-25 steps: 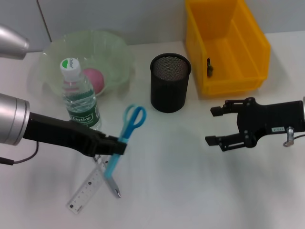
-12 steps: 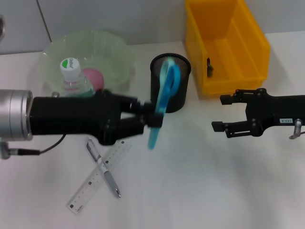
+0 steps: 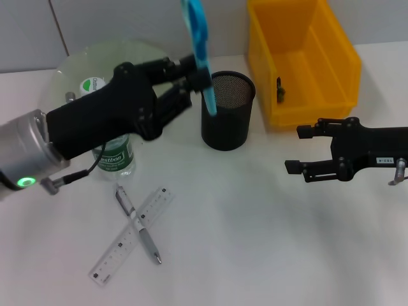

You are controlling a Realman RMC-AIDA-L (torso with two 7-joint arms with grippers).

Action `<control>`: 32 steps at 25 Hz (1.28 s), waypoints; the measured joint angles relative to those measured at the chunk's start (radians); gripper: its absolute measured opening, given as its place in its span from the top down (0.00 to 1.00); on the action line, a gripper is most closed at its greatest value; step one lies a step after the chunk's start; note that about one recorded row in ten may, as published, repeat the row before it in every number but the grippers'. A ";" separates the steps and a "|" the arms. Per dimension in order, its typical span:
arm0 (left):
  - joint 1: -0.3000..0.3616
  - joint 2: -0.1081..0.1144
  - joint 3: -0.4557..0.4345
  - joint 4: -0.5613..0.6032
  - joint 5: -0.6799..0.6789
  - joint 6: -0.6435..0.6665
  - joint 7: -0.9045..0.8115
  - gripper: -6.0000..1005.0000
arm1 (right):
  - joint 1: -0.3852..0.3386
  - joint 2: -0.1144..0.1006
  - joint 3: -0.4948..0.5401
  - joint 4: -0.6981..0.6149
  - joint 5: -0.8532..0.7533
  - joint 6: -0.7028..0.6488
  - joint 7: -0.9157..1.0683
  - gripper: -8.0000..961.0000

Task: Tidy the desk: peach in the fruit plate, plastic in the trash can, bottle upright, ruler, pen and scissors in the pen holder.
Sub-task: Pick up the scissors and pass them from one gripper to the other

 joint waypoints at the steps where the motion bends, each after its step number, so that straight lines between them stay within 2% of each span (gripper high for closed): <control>1: 0.002 0.000 0.044 -0.030 -0.069 -0.027 0.060 0.77 | 0.000 0.000 0.000 0.000 0.000 0.000 0.000 0.14; 2: 0.003 0.000 0.085 -0.054 -0.129 -0.050 0.108 0.77 | 0.000 0.000 0.000 0.001 0.000 0.000 0.000 0.14; 3: 0.009 0.000 0.180 -0.077 -0.237 -0.096 0.197 0.77 | 0.000 0.000 0.000 0.001 0.000 0.000 0.000 0.14; 4: 0.009 0.000 0.180 -0.077 -0.237 -0.096 0.197 0.77 | 0.000 0.000 0.000 0.001 0.000 0.000 0.000 0.14; 8: 0.035 -0.001 0.405 -0.077 -0.474 -0.206 0.361 0.77 | 0.004 0.004 0.000 0.003 0.000 0.000 -0.003 0.14; 9: 0.035 -0.001 0.405 -0.077 -0.474 -0.206 0.361 0.77 | 0.005 0.006 0.000 0.003 0.000 0.001 -0.004 0.14; 10: 0.042 -0.001 0.488 -0.074 -0.572 -0.249 0.425 0.77 | 0.006 0.007 0.000 0.004 0.000 0.002 -0.005 0.14; 11: 0.042 -0.001 0.488 -0.074 -0.572 -0.249 0.425 0.77 | 0.008 0.008 0.000 0.006 0.002 0.002 -0.007 0.14; 12: 0.047 -0.001 0.590 -0.072 -0.699 -0.302 0.515 0.77 | 0.008 0.009 0.000 0.011 0.009 0.002 -0.010 0.14; 14: 0.048 -0.001 0.686 -0.069 -0.813 -0.354 0.600 0.77 | 0.008 0.009 0.000 0.024 0.037 0.002 -0.023 0.14; 17: 0.048 -0.001 0.686 -0.069 -0.813 -0.354 0.600 0.77 | -0.003 0.009 0.000 0.060 0.112 0.005 -0.066 0.14; 18: 0.049 -0.002 0.805 -0.055 -0.964 -0.423 0.704 0.77 | -0.015 0.009 0.000 0.085 0.165 0.005 -0.100 0.14; 19: 0.049 -0.002 0.805 -0.055 -0.964 -0.423 0.704 0.77 | -0.015 0.009 0.000 0.085 0.165 0.005 -0.100 0.14; 22: 0.069 -0.001 0.937 -0.028 -1.187 -0.475 0.845 0.77 | -0.042 0.013 0.001 0.126 0.268 -0.002 -0.156 0.14; 23: 0.072 -0.001 0.950 -0.024 -1.213 -0.479 0.864 0.77 | -0.059 0.018 0.000 0.157 0.341 -0.009 -0.196 0.14; 24: 0.072 -0.001 0.950 -0.024 -1.213 -0.479 0.864 0.77 | -0.059 0.018 0.000 0.157 0.341 -0.009 -0.196 0.14; 28: 0.077 -0.002 1.041 0.010 -1.369 -0.505 0.983 0.77 | -0.074 0.021 -0.006 0.256 0.466 -0.052 -0.285 0.14; 32: 0.077 -0.002 1.068 0.031 -1.425 -0.534 1.031 0.77 | -0.073 0.024 -0.008 0.371 0.573 -0.097 -0.377 0.14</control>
